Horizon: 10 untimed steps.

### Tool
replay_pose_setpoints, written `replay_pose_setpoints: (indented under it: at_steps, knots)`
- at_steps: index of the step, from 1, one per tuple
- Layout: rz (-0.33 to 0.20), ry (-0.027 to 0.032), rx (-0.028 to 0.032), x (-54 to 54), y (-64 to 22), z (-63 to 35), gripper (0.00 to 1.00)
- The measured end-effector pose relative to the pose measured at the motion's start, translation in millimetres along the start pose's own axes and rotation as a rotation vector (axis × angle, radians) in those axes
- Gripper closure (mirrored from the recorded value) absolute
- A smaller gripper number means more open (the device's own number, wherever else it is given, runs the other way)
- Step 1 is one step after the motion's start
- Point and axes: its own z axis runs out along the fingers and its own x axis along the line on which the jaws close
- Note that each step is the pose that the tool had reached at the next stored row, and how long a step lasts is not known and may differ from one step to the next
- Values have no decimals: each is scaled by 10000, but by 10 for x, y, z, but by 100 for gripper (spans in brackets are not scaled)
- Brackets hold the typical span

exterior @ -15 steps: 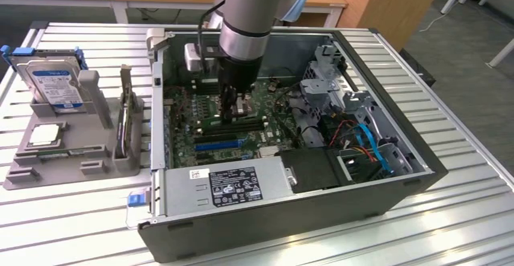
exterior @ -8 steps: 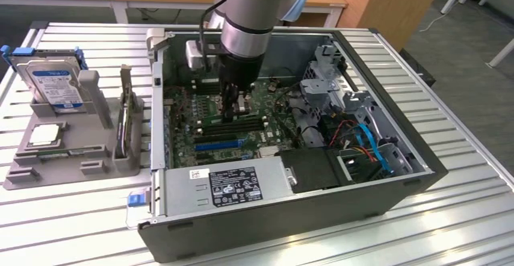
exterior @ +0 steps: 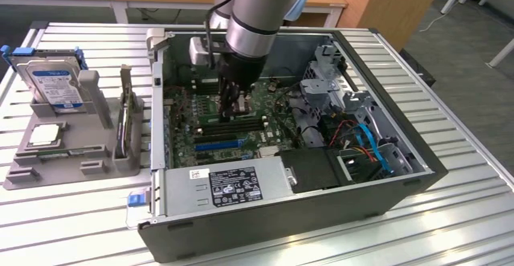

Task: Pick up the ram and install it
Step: 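Insert the ram into the slot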

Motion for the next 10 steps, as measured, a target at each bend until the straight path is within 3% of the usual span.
replay_pose_setpoints:
  at_steps: [3, 5, 7, 10]
  knots:
    - [-4, -23, -373, 3, -37, -7, 86]
    - [-4, -32, -534, 4, -60, -12, 86]
    - [-5, -35, -612, 6, -74, -15, 86]
    - [-4, -37, -612, 5, -74, -14, 86]
